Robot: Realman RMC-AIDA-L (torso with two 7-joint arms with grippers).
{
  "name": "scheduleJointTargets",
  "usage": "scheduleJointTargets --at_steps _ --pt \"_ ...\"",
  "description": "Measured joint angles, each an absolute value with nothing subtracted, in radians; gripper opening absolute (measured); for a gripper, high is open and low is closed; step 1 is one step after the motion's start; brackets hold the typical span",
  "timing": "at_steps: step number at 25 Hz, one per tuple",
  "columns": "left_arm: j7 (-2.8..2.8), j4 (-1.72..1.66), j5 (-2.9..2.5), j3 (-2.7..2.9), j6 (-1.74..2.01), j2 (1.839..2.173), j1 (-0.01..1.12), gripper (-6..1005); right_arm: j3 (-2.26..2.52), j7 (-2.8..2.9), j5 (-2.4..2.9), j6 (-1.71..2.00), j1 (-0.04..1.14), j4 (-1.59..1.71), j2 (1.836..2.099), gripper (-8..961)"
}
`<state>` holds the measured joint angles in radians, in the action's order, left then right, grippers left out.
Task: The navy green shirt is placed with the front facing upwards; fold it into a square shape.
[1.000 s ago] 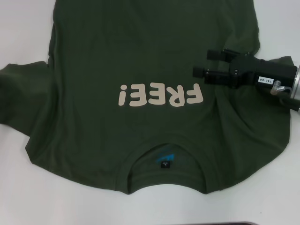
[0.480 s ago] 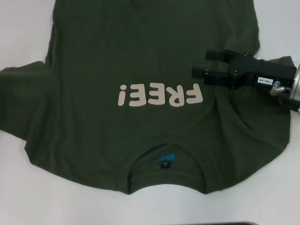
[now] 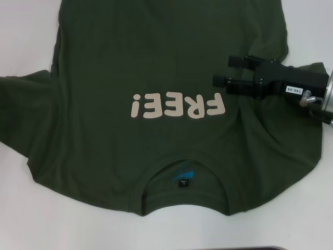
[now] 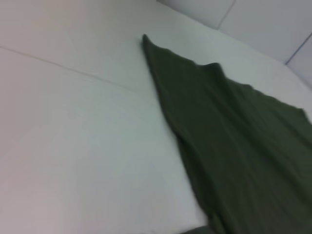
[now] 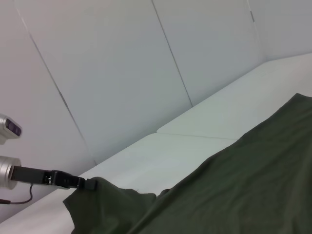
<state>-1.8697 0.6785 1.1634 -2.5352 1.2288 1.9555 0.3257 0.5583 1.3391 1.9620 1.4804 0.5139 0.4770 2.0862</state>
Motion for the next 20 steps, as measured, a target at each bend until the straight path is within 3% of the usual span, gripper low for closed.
scheduleJointTargets --at_steps 4,20 --pt "-1.919 0.703 1.171 -2.542 1.291 1.961 0.327 46 0.560 1.338 1.962 1.480 0.514 0.477 2.086 928" --pt "-2.054 0.742 1.163 -2.531 1.451 2.033 0.418 52 0.566 1.324 1.962 1.481 0.514 0.458 2.086 928"
